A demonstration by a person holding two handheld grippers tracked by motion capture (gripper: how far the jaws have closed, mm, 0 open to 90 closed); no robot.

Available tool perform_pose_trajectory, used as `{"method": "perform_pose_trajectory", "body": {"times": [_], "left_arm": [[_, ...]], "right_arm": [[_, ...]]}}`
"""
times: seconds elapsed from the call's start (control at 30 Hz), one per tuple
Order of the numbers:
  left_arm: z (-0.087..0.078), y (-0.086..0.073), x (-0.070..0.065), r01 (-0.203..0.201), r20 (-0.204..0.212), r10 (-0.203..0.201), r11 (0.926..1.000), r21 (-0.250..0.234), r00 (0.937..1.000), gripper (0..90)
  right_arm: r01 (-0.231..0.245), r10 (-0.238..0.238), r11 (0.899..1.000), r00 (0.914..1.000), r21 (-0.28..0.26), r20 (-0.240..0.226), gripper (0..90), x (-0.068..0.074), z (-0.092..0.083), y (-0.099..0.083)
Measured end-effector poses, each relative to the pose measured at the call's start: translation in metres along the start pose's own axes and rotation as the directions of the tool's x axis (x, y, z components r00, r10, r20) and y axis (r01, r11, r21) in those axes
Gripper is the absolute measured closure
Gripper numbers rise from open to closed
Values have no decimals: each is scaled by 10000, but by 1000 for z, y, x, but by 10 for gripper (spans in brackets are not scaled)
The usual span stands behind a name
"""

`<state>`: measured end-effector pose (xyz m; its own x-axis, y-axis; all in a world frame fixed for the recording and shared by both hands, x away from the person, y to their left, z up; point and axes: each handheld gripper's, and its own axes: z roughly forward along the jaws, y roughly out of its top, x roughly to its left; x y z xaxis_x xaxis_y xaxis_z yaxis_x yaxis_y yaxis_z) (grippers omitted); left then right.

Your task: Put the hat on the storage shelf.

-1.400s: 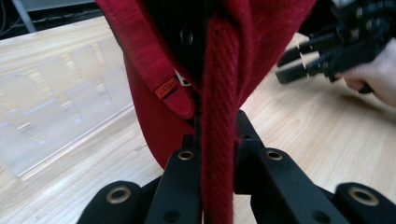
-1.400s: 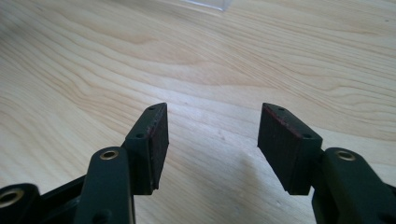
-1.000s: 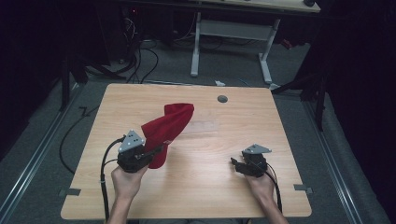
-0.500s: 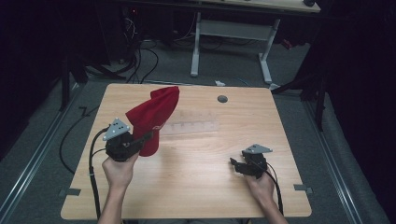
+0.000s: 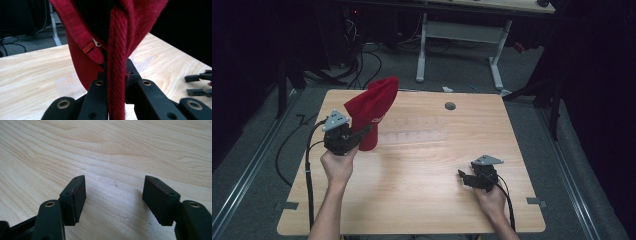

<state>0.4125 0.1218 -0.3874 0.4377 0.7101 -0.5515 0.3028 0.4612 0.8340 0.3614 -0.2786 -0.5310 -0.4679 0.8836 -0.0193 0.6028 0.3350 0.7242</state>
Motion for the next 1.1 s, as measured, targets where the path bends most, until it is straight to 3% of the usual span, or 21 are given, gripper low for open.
{"method": "perform_pose_trajectory", "body": {"times": [0.27,0.53,0.77,1.1], "left_arm": [[20,5,4,-247,-153,246,9997,-70,9996,842],[47,2,19,-263,-435,256,9995,-151,9987,843],[56,0,31,-177,-628,160,9995,-256,9979,842],[61,-4,34,-323,-648,298,9987,-385,9975,841]], "right_arm": [[7,-7,10000,10000,5,-23,348,0,0,0],[52,-52,10000,10000,24,-46,345,0,0,0],[38,-38,10000,10000,30,-57,345,0,0,0],[52,-52,10000,10000,20,-55,344,0,0,0]]}}
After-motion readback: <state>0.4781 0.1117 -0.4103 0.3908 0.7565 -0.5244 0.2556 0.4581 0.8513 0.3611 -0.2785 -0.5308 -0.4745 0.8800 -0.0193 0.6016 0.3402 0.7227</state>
